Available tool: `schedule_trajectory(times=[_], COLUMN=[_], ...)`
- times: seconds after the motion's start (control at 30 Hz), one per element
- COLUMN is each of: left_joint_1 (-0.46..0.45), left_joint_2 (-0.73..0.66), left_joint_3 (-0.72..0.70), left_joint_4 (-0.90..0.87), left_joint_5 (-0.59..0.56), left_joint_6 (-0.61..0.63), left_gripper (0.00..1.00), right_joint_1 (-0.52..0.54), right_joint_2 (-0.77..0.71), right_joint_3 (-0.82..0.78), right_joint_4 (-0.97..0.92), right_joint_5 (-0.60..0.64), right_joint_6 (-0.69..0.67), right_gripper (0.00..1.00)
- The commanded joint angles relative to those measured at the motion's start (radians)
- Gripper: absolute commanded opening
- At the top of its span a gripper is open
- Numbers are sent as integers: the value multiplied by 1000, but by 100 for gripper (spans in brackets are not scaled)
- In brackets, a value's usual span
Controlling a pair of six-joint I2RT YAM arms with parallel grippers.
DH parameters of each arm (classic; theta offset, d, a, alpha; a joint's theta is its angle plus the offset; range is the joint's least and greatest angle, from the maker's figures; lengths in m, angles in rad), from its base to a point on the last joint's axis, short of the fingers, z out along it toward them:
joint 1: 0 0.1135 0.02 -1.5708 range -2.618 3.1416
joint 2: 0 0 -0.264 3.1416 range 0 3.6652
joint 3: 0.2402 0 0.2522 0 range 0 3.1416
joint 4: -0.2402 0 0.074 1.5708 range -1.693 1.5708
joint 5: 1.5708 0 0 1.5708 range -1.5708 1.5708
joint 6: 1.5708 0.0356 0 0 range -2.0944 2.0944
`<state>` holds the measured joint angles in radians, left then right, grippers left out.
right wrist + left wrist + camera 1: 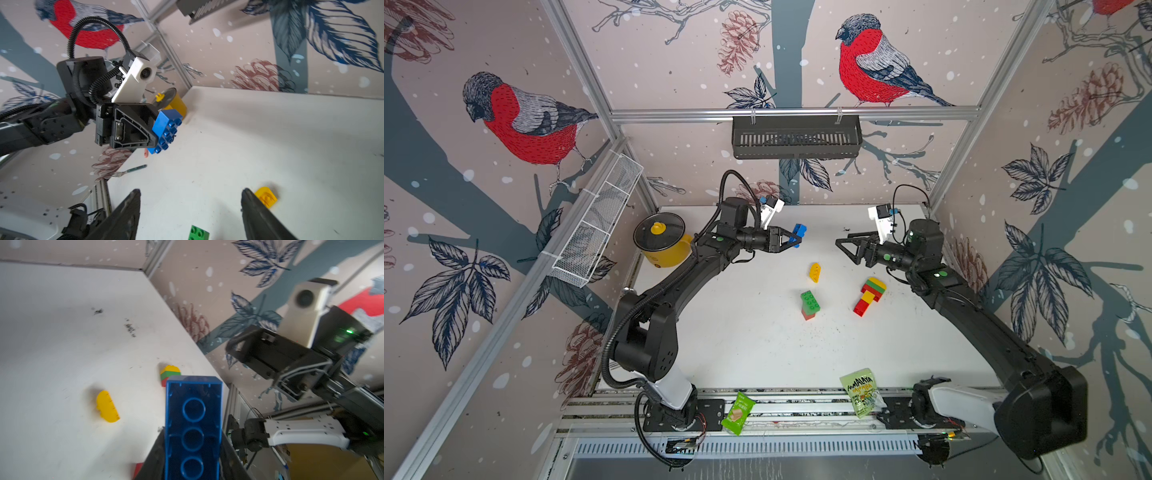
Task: Assemble an ice cream with lego
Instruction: Pick up the lego brick from the center of the board, then place the lego brick at the center of the board.
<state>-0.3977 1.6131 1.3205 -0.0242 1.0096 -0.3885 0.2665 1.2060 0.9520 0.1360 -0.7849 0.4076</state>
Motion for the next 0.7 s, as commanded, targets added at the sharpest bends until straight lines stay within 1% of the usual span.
schedule_trajectory(times=[0.0,0.07,0.17,0.23,0.33,0.53,0.67], left_joint_1=[-23,-40,-58,-63,-67,-87,-93], left_joint_2=[-45,-54,-58,-65,-77,-90,-91], left_joint_3=[-8,-8,7,9,5,5,11], left_joint_4=[160,214,240,241,243,264,274], left_joint_5=[161,190,215,221,230,268,269], left_joint_6=[-18,-54,-83,-84,-86,-97,-102], left_gripper=[33,35,36,36,37,37,37], right_joint_1=[21,50,94,105,102,112,137], right_joint_2=[4,7,19,23,19,33,43], right_joint_3=[11,17,25,24,-2,20,47], right_joint_4=[172,194,240,290,422,435,442], right_joint_5=[-130,-135,-169,-187,-238,-231,-232], right_joint_6=[77,77,81,101,172,175,169], right_gripper=[76,77,77,77,77,76,75])
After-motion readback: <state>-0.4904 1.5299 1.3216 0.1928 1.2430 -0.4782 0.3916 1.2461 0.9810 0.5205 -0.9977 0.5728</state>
